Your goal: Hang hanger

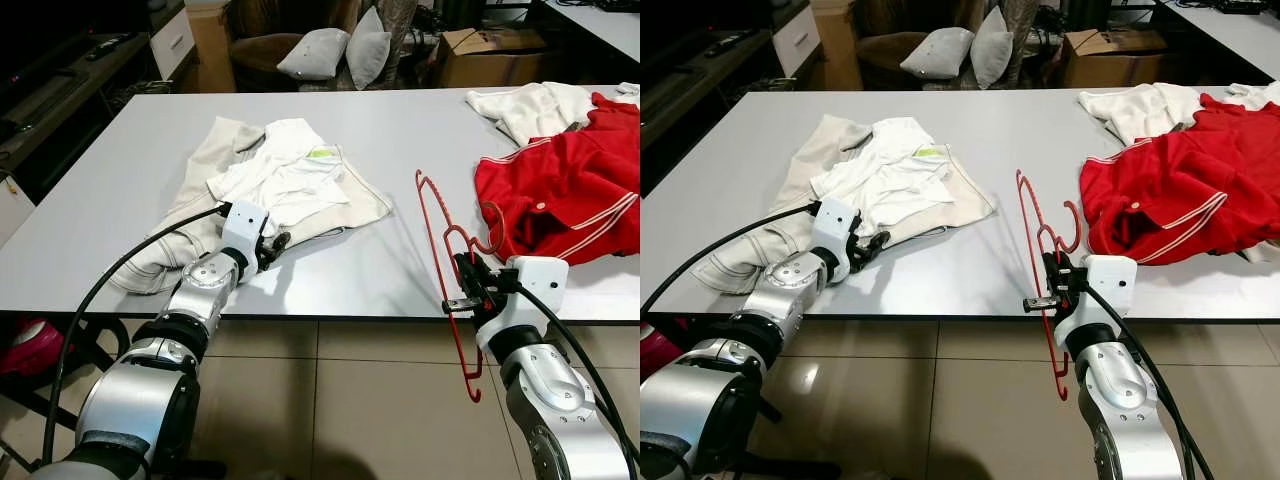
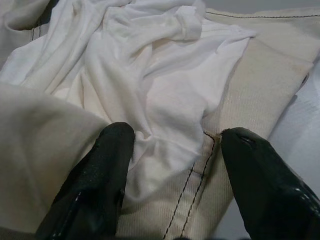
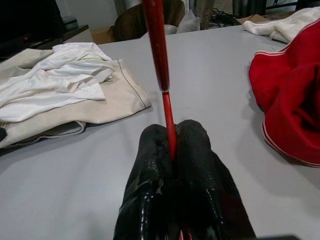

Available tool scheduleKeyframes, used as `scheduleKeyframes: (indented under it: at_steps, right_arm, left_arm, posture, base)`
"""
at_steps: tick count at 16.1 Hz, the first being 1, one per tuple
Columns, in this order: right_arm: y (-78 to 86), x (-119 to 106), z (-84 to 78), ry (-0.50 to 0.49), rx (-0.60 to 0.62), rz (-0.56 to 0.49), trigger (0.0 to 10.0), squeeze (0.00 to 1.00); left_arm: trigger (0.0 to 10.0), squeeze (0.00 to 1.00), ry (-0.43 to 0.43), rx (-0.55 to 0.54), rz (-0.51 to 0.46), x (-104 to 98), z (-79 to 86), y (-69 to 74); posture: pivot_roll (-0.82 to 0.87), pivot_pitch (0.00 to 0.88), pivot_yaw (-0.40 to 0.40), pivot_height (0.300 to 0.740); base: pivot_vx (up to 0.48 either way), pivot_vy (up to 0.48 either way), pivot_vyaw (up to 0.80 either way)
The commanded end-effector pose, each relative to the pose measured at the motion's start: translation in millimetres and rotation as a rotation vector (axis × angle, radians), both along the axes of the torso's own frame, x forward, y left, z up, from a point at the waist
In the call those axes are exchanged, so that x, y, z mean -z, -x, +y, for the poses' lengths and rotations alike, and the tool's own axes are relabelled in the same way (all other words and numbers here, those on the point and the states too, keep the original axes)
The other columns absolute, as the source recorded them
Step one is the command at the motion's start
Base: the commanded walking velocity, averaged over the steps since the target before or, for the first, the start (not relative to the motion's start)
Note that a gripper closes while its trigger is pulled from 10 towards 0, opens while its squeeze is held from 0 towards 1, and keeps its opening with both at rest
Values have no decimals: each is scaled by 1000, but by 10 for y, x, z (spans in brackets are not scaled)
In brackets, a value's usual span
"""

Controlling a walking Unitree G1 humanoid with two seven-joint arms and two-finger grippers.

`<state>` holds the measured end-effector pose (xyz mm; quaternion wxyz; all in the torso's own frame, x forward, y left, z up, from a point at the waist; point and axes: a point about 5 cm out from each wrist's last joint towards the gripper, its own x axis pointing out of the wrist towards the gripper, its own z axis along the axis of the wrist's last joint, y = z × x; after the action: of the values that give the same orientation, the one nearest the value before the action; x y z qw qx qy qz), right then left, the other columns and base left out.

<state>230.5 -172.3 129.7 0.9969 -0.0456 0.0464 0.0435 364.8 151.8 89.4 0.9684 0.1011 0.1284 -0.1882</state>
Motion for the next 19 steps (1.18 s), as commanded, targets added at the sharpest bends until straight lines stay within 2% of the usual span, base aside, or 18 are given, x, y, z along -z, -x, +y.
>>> scheduleKeyframes:
  at_steps: [1, 3, 5, 16, 18, 19]
  right_arm:
    - [10, 10, 2, -1, 7, 11, 10000, 0]
    - [9, 11, 2, -1, 7, 11, 10000, 0]
    - [20, 8, 17, 12, -4, 10, 10000, 0]
    - [19, 7, 36, 22, -16, 11, 10000, 0]
    - [23, 8, 12, 30, -3, 11, 10000, 0]
    - [24, 7, -19, 31, 20, 8, 10000, 0]
  left_arm:
    - [0, 0, 6, -2, -17, -68, 6, -40]
    - [0, 0, 11, 0, -13, -66, -1, -40]
    - [0, 0, 29, -19, 34, -1, 1, -20]
    - [0, 0, 59, -15, 42, 15, -26, -12]
    - [0, 0, 70, 38, 7, -78, -67, -46]
    - [0, 0, 107, 102, -27, -176, -144, -68]
  posture:
    - [-95, 0, 108, 740]
    - [-99, 0, 111, 740]
    - [-105, 0, 112, 740]
    - [-108, 0, 108, 740]
    - [-114, 0, 116, 740]
    - [-116, 0, 123, 740]
  base:
    - [0, 0, 0]
    - [0, 0, 0]
    - [0, 0, 0]
    - [0, 0, 0]
    - [0, 0, 0]
    - [0, 0, 0]
